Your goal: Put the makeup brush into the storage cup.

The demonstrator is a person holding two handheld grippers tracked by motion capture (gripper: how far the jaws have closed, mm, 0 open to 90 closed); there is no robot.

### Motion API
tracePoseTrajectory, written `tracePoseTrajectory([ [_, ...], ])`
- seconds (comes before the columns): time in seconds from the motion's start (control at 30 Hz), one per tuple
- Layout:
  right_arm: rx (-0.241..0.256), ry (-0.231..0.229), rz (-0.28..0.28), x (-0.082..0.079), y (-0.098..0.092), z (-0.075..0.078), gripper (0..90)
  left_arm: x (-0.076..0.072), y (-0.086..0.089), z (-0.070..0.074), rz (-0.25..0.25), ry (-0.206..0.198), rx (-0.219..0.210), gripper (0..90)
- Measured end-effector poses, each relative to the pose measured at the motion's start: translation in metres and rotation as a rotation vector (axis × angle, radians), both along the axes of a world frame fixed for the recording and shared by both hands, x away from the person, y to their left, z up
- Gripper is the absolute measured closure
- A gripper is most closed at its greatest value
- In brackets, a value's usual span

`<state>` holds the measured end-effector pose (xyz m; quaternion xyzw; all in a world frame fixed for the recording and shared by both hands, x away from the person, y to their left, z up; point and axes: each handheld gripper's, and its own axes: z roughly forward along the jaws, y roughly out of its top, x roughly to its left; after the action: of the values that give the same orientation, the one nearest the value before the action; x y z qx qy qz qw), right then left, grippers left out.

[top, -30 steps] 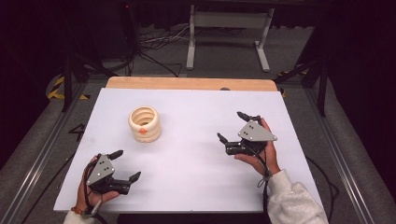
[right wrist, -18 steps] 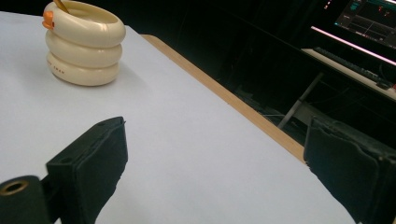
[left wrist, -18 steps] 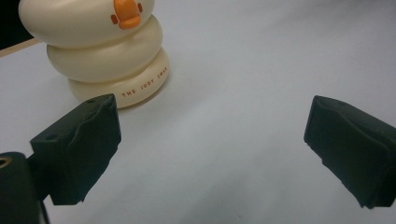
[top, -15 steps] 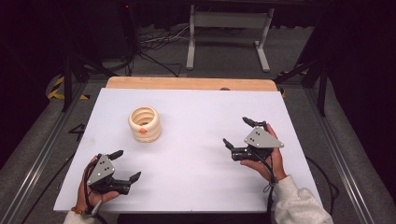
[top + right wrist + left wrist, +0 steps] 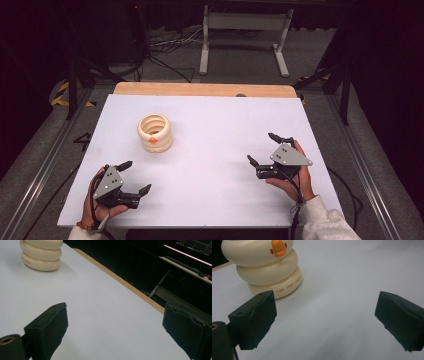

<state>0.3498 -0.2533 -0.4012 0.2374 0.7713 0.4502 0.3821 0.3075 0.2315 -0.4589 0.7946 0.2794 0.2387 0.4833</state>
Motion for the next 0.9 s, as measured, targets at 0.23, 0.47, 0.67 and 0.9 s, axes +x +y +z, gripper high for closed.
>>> tracePoseTrajectory([
  [0.23,-0.001,0.008,-0.009,-0.007,-0.012,-0.003,6.6,0.000,-0.001,0.000,-0.005,-0.003,0.000,4.6],
  [0.47,-0.015,0.023,-0.006,-0.013,-0.020,-0.008,6.5,-0.001,-0.001,0.000,-0.009,-0.002,0.004,4.5],
  [0.67,-0.020,0.031,-0.011,-0.016,-0.027,-0.011,6.4,-0.001,-0.001,0.000,-0.008,-0.003,0.004,4.6],
  [0.9,-0.025,0.038,-0.015,-0.021,-0.032,-0.014,6.3,-0.001,-0.002,0.000,-0.011,-0.004,0.007,4.6],
])
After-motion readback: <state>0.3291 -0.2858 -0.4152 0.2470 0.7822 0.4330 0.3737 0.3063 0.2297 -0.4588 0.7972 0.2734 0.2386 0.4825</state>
